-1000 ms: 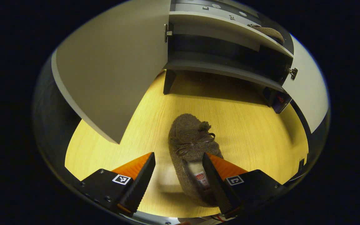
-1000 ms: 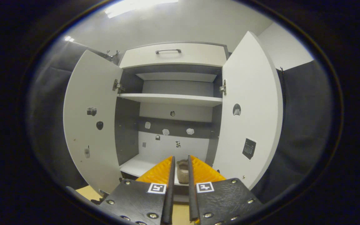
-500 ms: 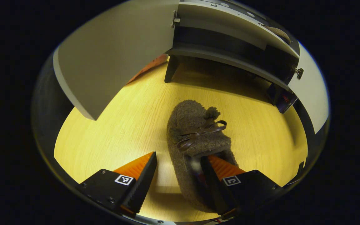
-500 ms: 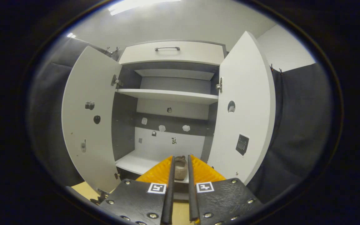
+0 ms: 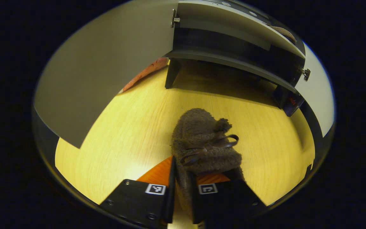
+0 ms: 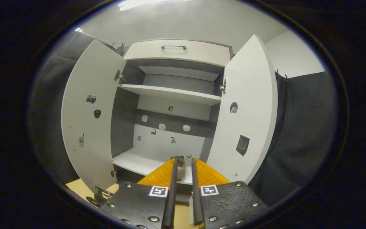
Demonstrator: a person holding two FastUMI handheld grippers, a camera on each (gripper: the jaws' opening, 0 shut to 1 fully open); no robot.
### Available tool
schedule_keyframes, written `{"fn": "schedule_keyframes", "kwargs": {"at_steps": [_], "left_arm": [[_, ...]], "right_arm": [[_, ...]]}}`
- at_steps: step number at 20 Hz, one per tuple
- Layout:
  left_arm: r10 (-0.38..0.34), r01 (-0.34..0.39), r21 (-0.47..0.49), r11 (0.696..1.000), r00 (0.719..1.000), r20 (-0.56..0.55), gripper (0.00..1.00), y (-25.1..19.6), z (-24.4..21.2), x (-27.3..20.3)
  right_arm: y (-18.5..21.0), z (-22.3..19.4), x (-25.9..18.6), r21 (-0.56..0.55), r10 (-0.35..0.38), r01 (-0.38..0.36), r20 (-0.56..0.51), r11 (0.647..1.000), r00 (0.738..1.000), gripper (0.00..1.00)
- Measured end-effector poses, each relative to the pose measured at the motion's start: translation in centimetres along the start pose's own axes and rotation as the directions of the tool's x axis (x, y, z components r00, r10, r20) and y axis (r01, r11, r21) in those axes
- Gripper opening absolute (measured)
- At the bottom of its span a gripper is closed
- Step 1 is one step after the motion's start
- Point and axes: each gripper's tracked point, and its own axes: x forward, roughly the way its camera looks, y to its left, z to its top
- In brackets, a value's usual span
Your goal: Grab one shoe with the right hand and put it into the shoe cabinet, grab the other shoe with the left hand and put it into the shoe cabinet; then close the right door with the right hand and the left door with the left hand.
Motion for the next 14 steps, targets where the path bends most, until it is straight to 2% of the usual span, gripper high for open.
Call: {"fn": "schedule_keyframes", "kwargs": {"at_steps": [2,3,5,7,8,14], "left_arm": [[0.026,-0.026,0.019,0.999,1.0,-0.013,0.04,0.1,0.2,0.2],[0.027,-0.026,0.028,0.999,0.999,-0.025,0.01,0.0,0.2,0.0],[-0.026,0.027,0.01,1.0,0.999,-0.034,0.01,-1.7,0.7,-0.2],[-0.038,0.038,0.018,0.999,0.999,-0.024,0.01,-3.1,2.0,-1.2],[-0.04,0.04,0.036,0.999,0.999,-0.01,0.01,-3.5,3.0,-1.8],[-0.129,0.114,0.099,0.989,0.978,0.165,0.01,-8.1,14.5,-8.1]], "right_arm": [[-0.3,-0.1,-0.1,0.008,-0.006,0.006,-0.002,1.0,1.0,0.23],[-0.5,-0.3,-0.2,0.01,-0.009,0.009,-0.005,1.0,1.0,0.23],[-1.1,-0.8,-0.3,0.011,-0.018,0.018,-0.016,1.0,1.0,0.23],[-1.3,-0.9,-0.5,0.02,-0.019,0.02,-0.018,1.0,1.0,0.21],[-1.4,-1.0,-0.6,0.024,-0.018,0.018,-0.017,1.0,1.0,0.23],[-2.6,-1.9,-1.5,0.097,-0.03,0.031,-0.012,0.995,0.999,0.23]]}}
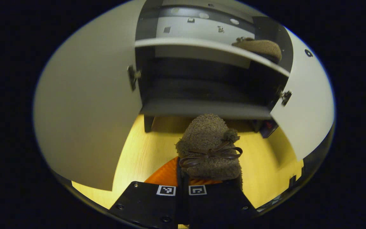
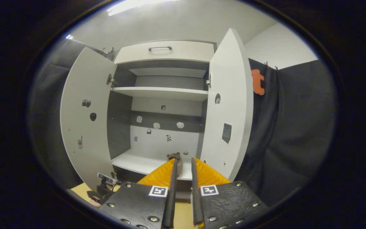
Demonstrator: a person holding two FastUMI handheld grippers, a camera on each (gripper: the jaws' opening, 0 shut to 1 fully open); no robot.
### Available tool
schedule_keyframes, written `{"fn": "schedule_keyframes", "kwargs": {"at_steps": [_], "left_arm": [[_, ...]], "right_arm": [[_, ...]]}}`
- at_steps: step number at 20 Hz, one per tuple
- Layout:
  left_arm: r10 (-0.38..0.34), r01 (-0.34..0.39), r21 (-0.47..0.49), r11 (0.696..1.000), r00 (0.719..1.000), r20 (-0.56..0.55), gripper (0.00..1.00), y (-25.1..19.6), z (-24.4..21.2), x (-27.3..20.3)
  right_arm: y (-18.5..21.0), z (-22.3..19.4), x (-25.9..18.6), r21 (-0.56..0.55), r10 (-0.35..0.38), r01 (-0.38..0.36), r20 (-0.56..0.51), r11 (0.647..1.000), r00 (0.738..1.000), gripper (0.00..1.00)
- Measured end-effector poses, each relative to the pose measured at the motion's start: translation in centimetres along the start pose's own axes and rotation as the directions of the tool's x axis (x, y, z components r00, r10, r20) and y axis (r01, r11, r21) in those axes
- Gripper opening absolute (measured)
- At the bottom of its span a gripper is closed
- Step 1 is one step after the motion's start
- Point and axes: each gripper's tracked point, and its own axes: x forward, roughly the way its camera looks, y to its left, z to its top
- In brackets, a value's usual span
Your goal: Grab one shoe with the right hand and put it into the shoe cabinet, grab the other shoe with the left hand and put it into the shoe cabinet; then close the right door with the right hand and the left door with the left hand.
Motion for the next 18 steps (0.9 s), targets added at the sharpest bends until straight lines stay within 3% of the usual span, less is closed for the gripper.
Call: {"fn": "schedule_keyframes", "kwargs": {"at_steps": [5,9,18], "left_arm": [[-0.027,0.027,-0.001,1.0,0.988,0.155,0.0,-2.5,10.7,-2.3],[-0.035,0.041,-0.014,0.999,0.958,0.283,0.01,-3.3,19.6,-2.6],[0.005,-0.001,-0.01,1.0,0.941,0.337,0.0,-3.0,30.4,2.1]], "right_arm": [[-1.0,0.2,-1.2,0.01,0.001,-0.001,0.019,1.0,1.0,0.23],[-1.6,0.1,-2.5,0.025,-0.006,0.006,0.026,1.0,1.0,0.23],[-2.5,-0.6,-4.9,0.013,-0.038,0.038,0.023,0.999,0.999,0.23]]}}
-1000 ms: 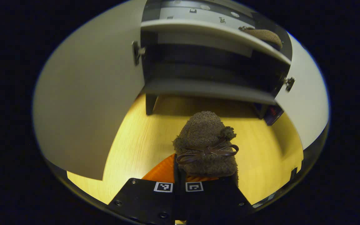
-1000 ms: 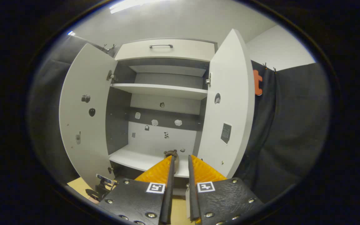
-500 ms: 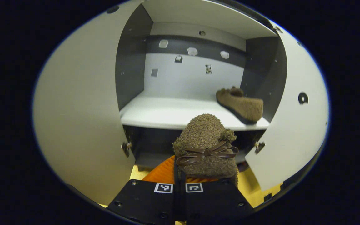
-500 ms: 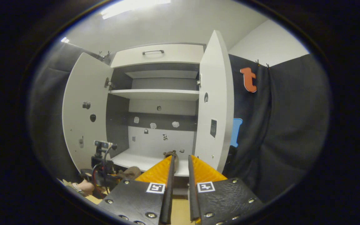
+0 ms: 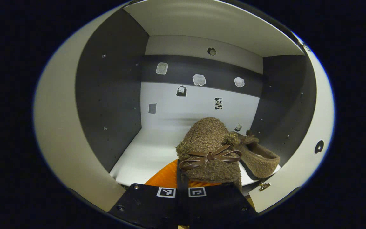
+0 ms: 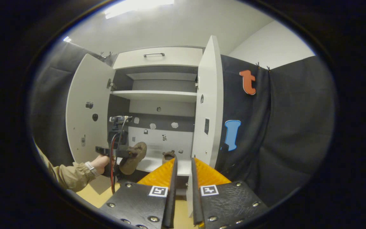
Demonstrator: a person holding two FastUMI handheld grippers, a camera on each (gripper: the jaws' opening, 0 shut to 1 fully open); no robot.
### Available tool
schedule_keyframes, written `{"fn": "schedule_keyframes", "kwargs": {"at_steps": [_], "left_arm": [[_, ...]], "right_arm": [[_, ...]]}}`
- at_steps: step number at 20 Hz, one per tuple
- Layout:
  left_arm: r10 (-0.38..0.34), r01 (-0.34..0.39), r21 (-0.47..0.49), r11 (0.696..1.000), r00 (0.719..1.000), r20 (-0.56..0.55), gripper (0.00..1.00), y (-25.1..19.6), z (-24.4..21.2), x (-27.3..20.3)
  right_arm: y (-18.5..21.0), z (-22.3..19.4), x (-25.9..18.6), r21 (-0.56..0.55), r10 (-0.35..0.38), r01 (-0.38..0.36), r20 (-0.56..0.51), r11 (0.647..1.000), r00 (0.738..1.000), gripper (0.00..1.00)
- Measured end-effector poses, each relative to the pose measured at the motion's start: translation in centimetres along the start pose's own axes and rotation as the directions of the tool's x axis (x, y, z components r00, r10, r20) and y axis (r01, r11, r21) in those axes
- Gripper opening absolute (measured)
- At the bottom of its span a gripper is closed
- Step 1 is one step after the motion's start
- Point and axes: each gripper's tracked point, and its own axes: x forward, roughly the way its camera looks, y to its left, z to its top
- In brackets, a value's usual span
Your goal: Grab one shoe with the right hand and put it into the shoe cabinet, grab the other shoe with the left hand and put it into the shoe cabinet; then close the right door with the right hand and the left door with the left hand.
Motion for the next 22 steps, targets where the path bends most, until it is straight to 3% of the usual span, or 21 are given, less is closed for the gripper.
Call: {"fn": "schedule_keyframes", "kwargs": {"at_steps": [4,9,15,22], "left_arm": [[0.008,-0.008,-0.008,1.0,1.0,-0.022,0.0,-0.1,1.1,3.5],[0.059,-0.055,0.093,0.994,0.997,-0.045,0.0,0.8,1.1,7.1],[0.07,-0.065,0.093,0.994,0.996,-0.056,0.01,0.8,0.3,8.7],[0.021,-0.008,0.109,0.994,0.993,-0.119,0.21,-0.1,-1.4,9.2]], "right_arm": [[-0.5,-1.1,-1.3,0.009,-0.015,0.015,-0.024,1.0,1.0,0.23],[-1.4,-1.3,-1.8,-0.003,-0.037,0.036,-0.041,0.999,0.998,0.23],[-2.6,-2.4,-2.0,-0.006,-0.069,0.069,-0.057,0.998,0.996,0.23],[-3.6,-3.5,-1.8,-0.003,-0.09,0.09,-0.073,0.996,0.993,0.25]]}}
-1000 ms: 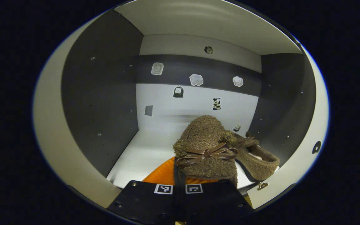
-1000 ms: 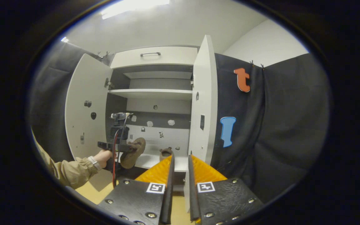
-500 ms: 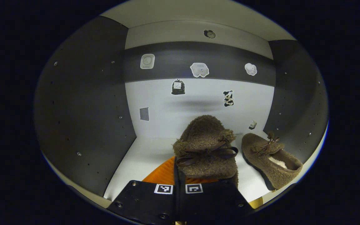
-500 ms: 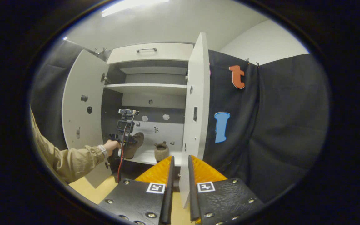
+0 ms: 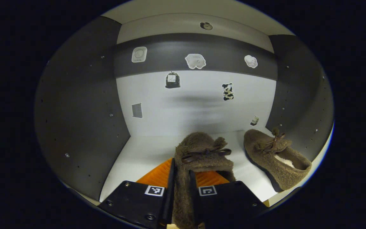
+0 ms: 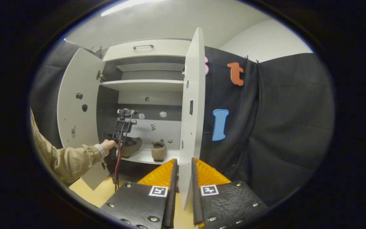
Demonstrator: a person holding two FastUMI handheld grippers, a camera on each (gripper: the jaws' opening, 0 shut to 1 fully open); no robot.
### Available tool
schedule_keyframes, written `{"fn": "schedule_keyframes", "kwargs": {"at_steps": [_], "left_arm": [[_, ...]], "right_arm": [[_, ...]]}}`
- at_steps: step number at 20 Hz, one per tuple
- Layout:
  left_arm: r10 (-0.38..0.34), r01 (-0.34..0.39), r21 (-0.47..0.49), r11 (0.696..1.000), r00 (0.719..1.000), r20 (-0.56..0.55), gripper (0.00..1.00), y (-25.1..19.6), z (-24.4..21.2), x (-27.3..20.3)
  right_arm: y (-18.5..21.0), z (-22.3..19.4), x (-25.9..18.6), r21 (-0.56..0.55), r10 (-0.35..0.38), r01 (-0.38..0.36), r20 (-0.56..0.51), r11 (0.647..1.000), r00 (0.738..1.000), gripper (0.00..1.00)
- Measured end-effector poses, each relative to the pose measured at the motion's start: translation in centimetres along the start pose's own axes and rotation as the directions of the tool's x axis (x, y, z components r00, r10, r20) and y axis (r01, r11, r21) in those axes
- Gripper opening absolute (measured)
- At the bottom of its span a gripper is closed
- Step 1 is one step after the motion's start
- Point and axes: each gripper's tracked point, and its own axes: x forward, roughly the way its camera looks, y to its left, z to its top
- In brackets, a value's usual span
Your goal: Grab one shoe with the right hand and put it into the shoe cabinet, grab the other shoe with the left hand and put it into the shoe cabinet; then close the right door with the right hand and the left door with the left hand.
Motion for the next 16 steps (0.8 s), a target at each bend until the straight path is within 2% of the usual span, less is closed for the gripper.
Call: {"fn": "schedule_keyframes", "kwargs": {"at_steps": [1,2,3,4,5,7,13,16], "left_arm": [[0.001,-0.001,0.006,1.0,1.0,-0.002,0.22,0.1,-0.1,-0.3],[0.009,-0.009,0.013,1.0,1.0,0.015,0.28,0.4,0.3,-0.5],[-0.003,0.003,0.008,1.0,1.0,0.022,0.28,0.2,0.5,-0.8],[-0.005,0.004,0.007,1.0,1.0,0.029,0.22,0.2,0.7,-1.5],[-0.001,0.001,0.014,1.0,1.0,0.026,0.33,0.3,0.8,-1.9],[-0.002,0.002,0.019,1.0,1.0,0.022,0.41,0.4,0.8,-3.4],[-0.042,0.035,0.039,0.999,0.98,0.196,0.39,-0.2,5.3,-10.5],[-0.109,0.107,0.02,0.994,0.957,0.27,0.38,-1.7,6.5,-15.0]], "right_arm": [[0.0,0.0,-0.1,0.004,0.002,-0.002,0.002,1.0,1.0,0.25],[-0.1,-0.1,-0.1,0.008,0.005,-0.005,0.001,1.0,1.0,0.25],[-0.2,-0.2,-0.1,0.012,0.006,-0.006,0.0,1.0,1.0,0.25],[-0.4,-0.2,0.0,0.015,0.007,-0.007,0.0,1.0,1.0,0.23],[-0.6,-0.3,0.0,0.017,0.007,-0.007,0.0,1.0,1.0,0.25],[-1.3,-0.4,0.3,0.021,0.005,-0.005,0.002,1.0,1.0,0.25],[-3.4,-0.3,1.1,0.043,0.018,-0.018,0.01,0.999,1.0,0.24],[-4.6,0.4,2.3,0.043,0.017,-0.019,0.033,0.999,0.999,0.24]]}}
